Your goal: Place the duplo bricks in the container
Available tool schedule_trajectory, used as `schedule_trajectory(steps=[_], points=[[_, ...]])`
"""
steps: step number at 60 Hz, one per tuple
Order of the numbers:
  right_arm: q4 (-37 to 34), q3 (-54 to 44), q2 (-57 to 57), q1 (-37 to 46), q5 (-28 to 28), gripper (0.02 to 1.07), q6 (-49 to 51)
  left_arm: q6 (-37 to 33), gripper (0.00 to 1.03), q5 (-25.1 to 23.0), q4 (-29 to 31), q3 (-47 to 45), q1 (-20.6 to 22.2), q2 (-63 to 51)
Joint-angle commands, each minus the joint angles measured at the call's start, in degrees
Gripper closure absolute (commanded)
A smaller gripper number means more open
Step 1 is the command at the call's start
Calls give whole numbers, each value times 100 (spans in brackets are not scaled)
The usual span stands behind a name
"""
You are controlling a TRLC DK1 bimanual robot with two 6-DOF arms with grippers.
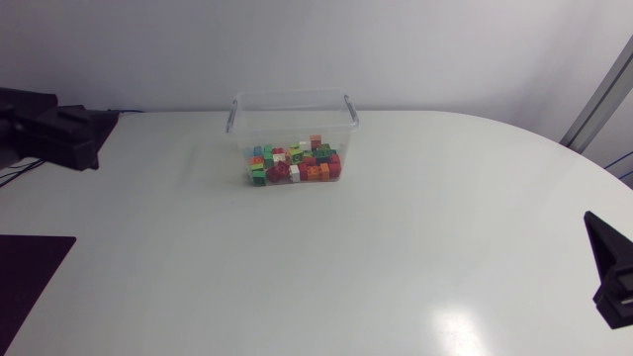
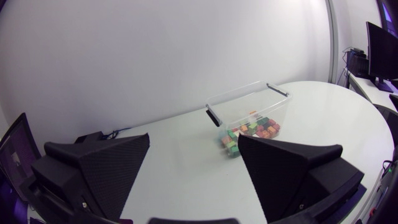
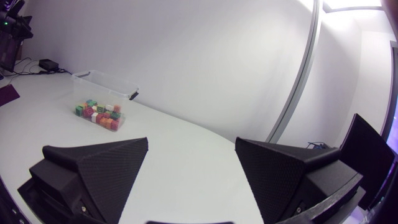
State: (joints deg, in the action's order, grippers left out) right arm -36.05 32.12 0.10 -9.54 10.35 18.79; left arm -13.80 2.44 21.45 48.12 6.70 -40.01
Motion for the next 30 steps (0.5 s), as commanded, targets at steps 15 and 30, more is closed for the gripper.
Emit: schedule_trajectory(steps=[15,30], points=[[494,-514,-54,225,37,6,-341,-123,5,99,-352,-1252,-512,1663],[1122,-962,-60,312,232,6,-612,-211,5,81,-712,-2104,-862,2593]])
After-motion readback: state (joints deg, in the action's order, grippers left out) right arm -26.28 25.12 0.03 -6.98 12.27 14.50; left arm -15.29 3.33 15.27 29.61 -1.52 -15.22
